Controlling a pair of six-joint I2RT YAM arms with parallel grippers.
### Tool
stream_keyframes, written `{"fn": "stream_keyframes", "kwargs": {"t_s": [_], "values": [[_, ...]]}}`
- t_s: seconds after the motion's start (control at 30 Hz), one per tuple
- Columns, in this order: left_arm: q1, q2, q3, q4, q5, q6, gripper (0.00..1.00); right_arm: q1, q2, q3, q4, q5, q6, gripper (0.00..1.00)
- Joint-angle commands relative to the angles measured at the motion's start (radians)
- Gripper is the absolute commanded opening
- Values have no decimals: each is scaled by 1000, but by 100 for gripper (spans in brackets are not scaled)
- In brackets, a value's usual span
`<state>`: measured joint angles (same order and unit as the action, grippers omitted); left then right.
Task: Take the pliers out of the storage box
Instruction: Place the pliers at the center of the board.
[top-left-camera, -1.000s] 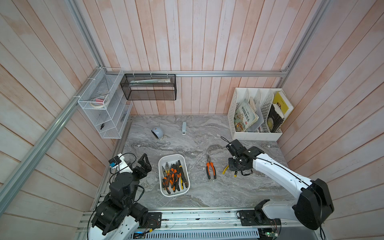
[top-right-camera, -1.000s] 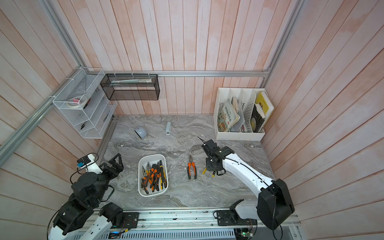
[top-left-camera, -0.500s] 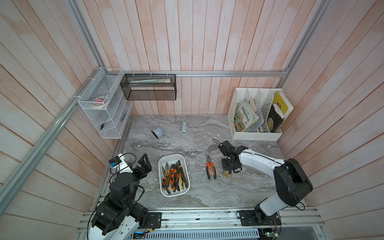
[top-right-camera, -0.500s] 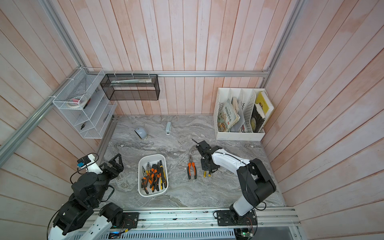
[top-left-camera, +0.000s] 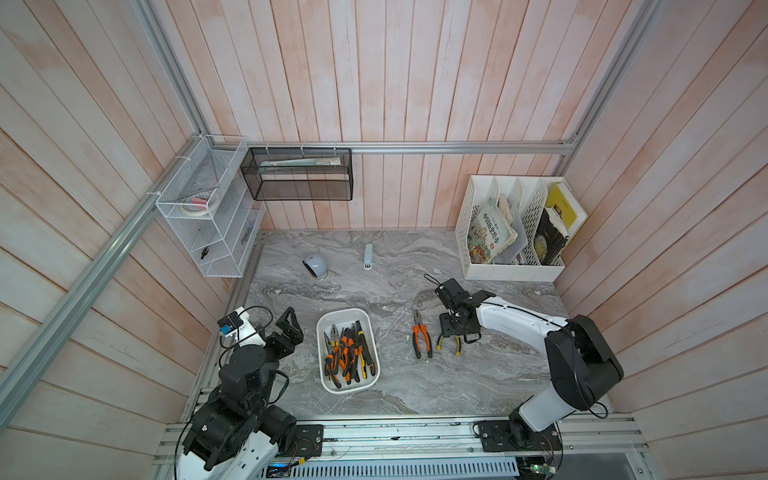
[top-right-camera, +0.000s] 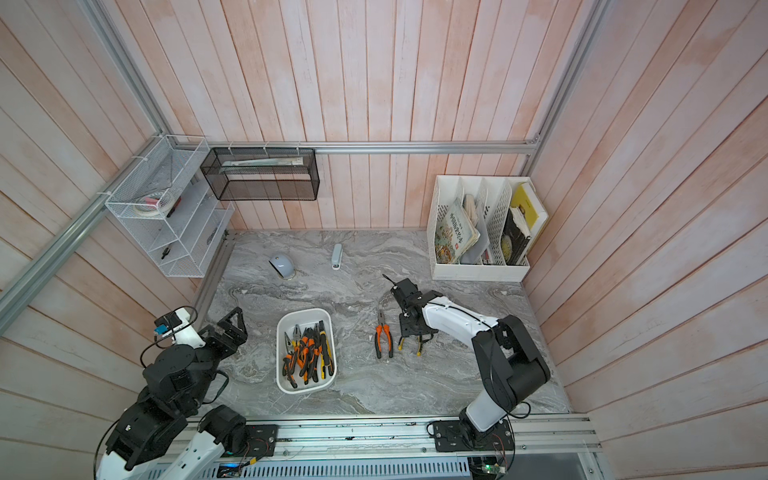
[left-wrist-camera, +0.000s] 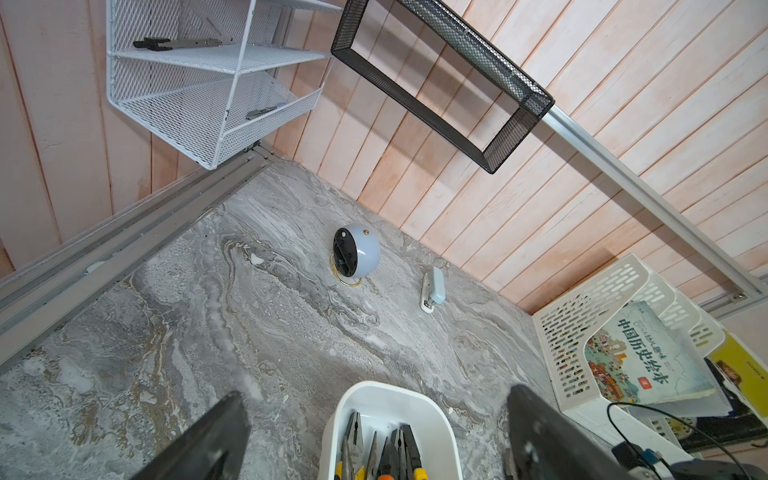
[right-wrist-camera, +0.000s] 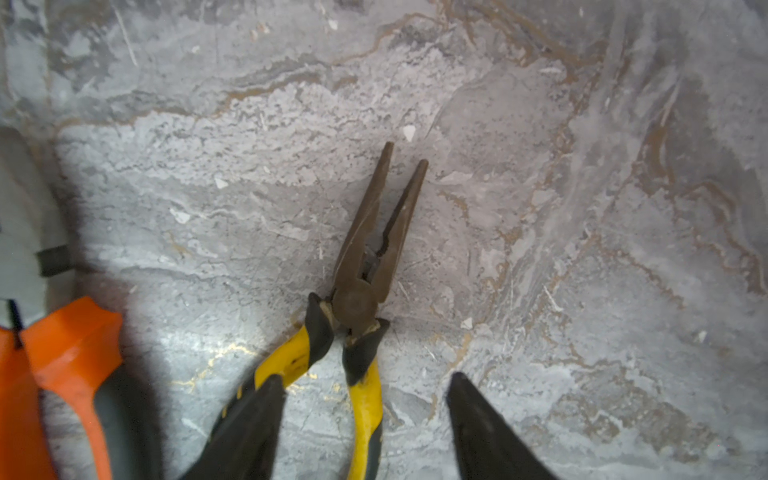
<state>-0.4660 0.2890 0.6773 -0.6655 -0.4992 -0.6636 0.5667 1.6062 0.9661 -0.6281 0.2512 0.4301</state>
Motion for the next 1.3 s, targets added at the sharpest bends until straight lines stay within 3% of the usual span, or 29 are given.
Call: {"fn": "stream_keyframes", "kwargs": {"t_s": [0.0,0.13,0.5,0.97,1.17,1.27], "values": [[-6,6,-6,-5,-13,-7,100,-11,-29,26,-47,-29,101,83],[-6,5,-7,-6,-13,-8,100,-45,-60,8,0,-182,195,92],[-7,-4,-6,-9,-16,-11,100,-42,70,8,7,-246,208,94],[-9,-1,-7,-10,-19,-13,100,11,101,-36,-39,-205,134,72],[-9,2,-7,-11,-19,-14,100,21,115,-40,-71,-185,75,43],[-8,4,-6,-11,-18,-15,100,22,113,-34,-80,-169,65,43]]}}
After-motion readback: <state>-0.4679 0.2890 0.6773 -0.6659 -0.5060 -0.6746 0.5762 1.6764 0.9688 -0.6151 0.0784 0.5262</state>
